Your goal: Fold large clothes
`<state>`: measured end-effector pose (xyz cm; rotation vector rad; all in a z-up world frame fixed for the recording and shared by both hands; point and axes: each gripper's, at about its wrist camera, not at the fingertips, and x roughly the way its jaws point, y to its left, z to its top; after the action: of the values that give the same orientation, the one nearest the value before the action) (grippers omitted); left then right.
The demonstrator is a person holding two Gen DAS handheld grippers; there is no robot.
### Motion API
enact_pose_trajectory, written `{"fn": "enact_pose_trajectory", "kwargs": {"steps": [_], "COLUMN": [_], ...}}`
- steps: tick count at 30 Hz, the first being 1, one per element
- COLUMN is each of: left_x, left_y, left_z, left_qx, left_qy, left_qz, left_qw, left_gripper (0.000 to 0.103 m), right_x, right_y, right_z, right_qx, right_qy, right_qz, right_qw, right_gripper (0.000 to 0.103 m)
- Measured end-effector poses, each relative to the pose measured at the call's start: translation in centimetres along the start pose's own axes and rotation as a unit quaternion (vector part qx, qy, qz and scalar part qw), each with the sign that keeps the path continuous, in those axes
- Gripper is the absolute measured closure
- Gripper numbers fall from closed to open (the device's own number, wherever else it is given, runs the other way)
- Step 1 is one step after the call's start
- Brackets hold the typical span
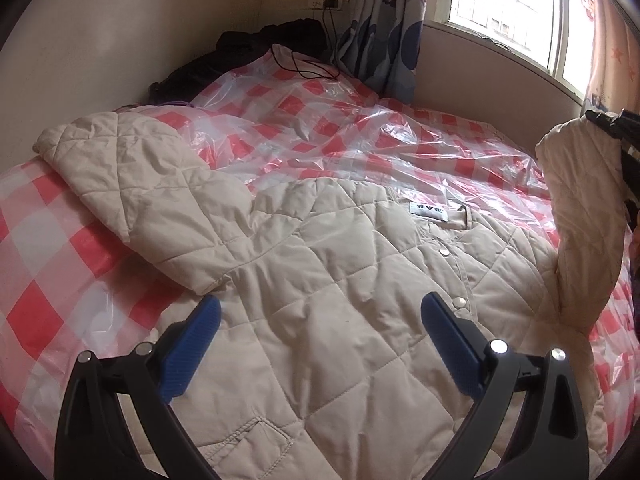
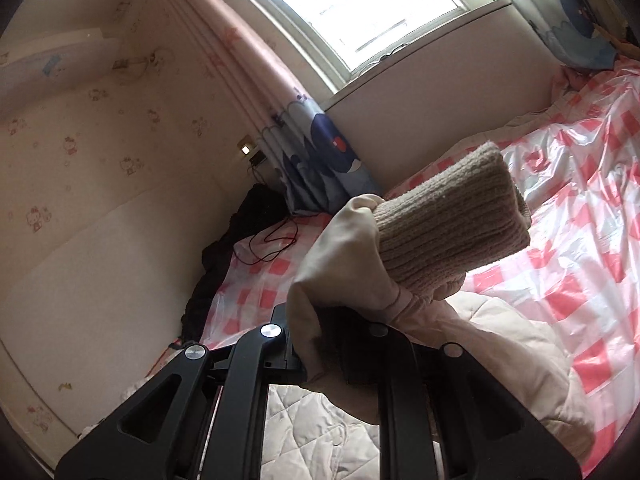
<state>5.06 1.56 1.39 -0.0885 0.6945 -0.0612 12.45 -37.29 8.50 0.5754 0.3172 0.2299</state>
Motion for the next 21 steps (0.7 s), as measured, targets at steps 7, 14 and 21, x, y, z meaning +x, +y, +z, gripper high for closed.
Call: {"fn": "enact_pose_trajectory", "kwargs": {"steps": [7, 14, 21], "left_x": [-0.4, -0.2, -0.5], "left_y": [3.4, 6.9, 7.2], "left_z": [1.1, 1.5, 1.7], "left_qx": [-0.037, -0.088, -0.088], "left_qy": [0.0, 0.01, 0.009], "left_qz": [0.007, 0.02, 0.016], "left_qw": [0.9993, 0.9959, 0.996], "left_gripper": [0.007, 0.007, 0.007], "right_x": [6.6, 11.5, 15.9], "right_y": [4.4, 6.3, 8.3], "right_z": [-6.2, -12.9, -21.0], "right_qx": [-0.035, -0.059, -0.138], "right_qy": [0.06, 0.12, 0.243], "right_qz": [0.004, -0.008, -0.028], "right_qw": [0.998, 0.991, 0.96], "right_gripper": [0.091, 0.091, 0.067]}}
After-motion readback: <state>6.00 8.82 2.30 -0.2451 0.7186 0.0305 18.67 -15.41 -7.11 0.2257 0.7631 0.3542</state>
